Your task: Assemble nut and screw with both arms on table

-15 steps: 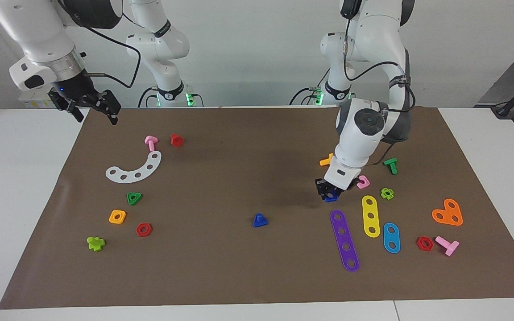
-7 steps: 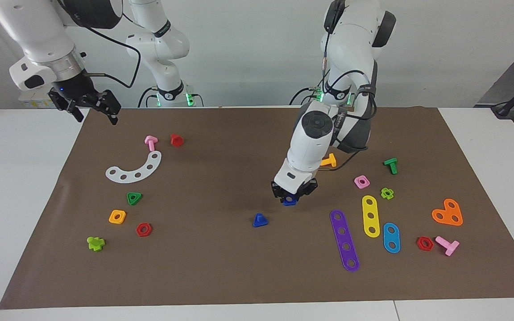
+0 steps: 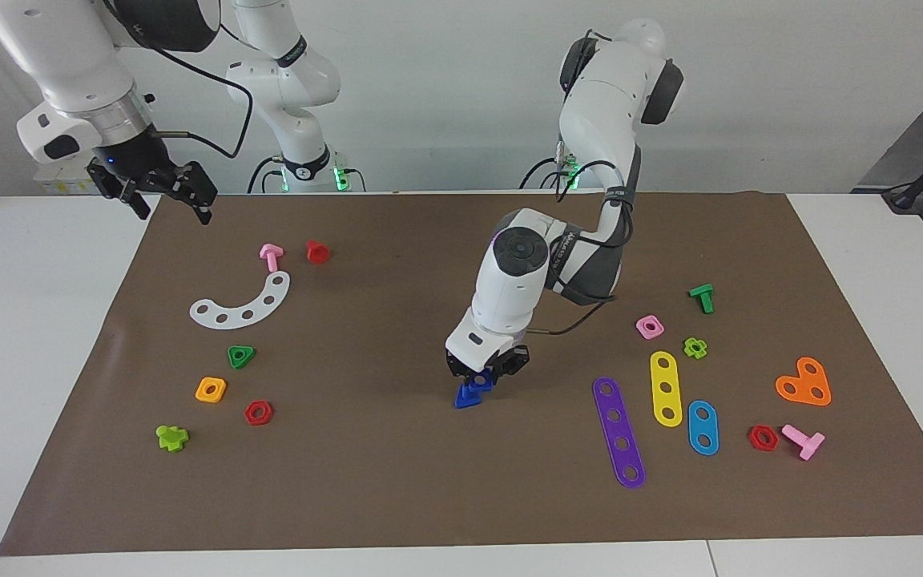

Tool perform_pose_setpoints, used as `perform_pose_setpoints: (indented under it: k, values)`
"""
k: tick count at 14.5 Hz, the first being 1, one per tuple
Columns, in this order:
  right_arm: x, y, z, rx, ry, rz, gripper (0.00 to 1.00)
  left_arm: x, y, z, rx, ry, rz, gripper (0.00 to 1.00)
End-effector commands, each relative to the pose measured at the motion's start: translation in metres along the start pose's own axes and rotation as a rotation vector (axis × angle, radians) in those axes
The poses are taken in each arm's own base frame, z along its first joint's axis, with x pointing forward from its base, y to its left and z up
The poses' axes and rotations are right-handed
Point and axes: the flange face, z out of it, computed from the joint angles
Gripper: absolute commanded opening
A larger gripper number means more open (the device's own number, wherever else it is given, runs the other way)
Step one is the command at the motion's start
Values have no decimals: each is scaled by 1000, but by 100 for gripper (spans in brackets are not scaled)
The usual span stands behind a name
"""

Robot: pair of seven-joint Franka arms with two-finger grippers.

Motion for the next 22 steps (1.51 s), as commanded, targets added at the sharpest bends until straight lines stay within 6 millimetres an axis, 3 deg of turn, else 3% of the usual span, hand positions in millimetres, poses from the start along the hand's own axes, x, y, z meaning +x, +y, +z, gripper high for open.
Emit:
perform_pose_setpoints:
  k: [1,4,11,22]
  values:
    - [-5,1,-1,5,2,7,100,-1,17,2,7,3,11,18]
    - [-5,2,-1,5,2,9,100,-5,22,5,8,1,21,18]
    - [-5,2,-1,5,2,6,100,3,10,11,33,17,8,17]
    - [-5,2,0,5,2,6,100,5,16,18,27,26,14,17]
